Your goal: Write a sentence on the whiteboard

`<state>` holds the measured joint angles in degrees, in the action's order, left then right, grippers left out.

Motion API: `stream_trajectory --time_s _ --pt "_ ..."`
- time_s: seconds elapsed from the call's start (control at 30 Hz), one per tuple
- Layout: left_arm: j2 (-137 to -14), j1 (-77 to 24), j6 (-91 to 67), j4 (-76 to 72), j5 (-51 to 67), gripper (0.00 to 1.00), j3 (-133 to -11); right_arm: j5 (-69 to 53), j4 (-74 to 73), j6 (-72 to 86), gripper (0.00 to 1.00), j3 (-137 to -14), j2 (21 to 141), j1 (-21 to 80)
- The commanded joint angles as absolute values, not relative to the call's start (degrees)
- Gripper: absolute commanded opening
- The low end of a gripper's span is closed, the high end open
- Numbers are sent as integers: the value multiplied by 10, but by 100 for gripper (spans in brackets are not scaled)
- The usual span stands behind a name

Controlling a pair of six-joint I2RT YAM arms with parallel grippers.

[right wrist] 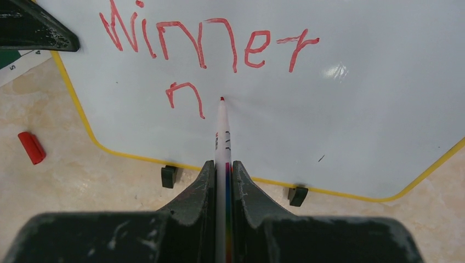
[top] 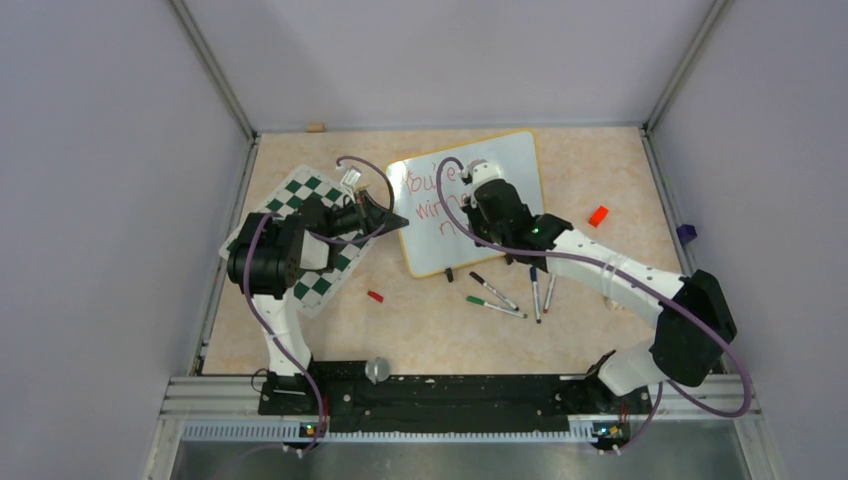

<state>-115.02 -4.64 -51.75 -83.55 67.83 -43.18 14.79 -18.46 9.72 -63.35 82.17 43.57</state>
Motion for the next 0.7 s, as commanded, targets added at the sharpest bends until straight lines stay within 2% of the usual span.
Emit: stream_trajectory --time_s 0.0,0.67 --pt "-1135 -42 -495 -878 674 0 -443 159 -166 103 0 -666 831 427" --pt "-1133 -42 -493 -876 672 0 -443 123 -158 104 0 -653 832 425"
